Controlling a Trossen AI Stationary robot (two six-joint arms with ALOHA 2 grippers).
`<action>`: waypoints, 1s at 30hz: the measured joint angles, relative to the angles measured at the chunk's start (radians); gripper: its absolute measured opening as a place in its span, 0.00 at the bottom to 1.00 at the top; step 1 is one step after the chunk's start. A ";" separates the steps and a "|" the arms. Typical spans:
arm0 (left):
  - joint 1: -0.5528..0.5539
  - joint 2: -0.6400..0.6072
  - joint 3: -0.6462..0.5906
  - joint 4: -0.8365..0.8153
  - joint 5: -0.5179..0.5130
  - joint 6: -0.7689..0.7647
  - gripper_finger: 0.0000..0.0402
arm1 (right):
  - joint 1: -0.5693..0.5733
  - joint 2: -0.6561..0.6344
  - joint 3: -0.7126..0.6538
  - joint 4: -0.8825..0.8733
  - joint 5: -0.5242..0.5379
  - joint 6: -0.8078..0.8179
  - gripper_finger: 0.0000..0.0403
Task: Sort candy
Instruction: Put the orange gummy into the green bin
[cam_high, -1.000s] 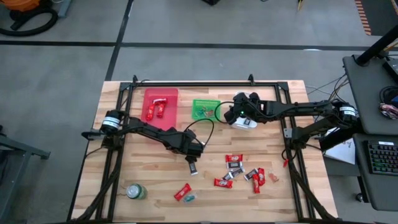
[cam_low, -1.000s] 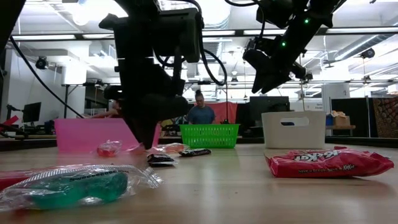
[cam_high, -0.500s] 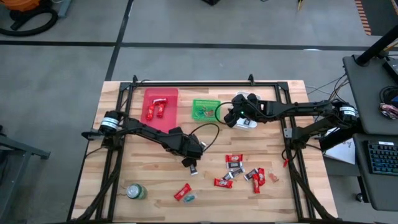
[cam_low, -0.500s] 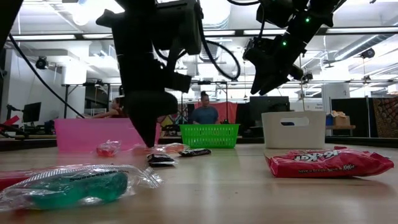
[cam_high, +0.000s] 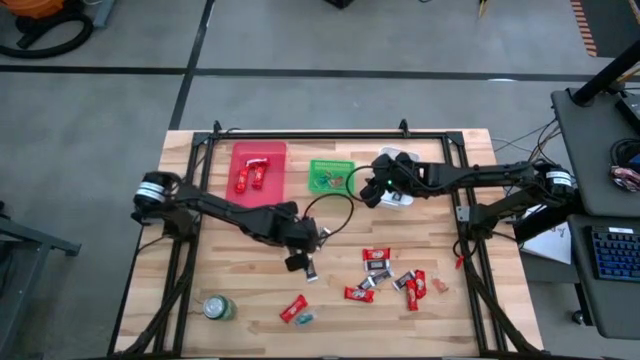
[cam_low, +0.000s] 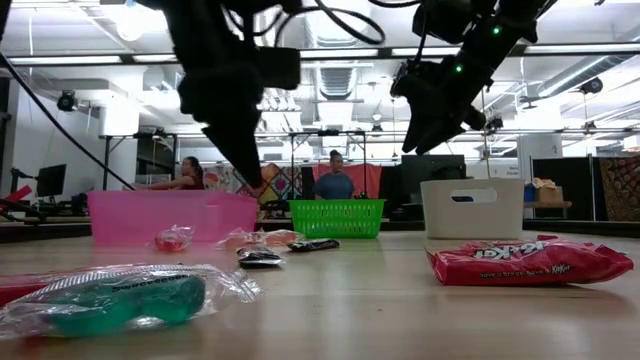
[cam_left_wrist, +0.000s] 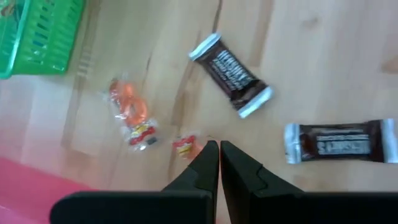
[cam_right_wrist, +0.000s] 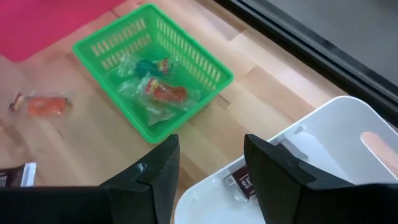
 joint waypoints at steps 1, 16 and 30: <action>-0.002 -0.016 -0.026 0.032 -0.001 -0.013 0.00 | 0.004 0.000 0.000 0.001 0.000 -0.005 0.42; 0.005 -0.030 -0.211 0.246 0.033 -0.525 0.33 | 0.023 0.000 -0.001 0.008 0.000 -0.025 0.42; 0.009 0.052 -0.211 0.251 -0.019 -0.524 0.41 | 0.035 0.000 -0.001 0.010 -0.025 -0.024 0.42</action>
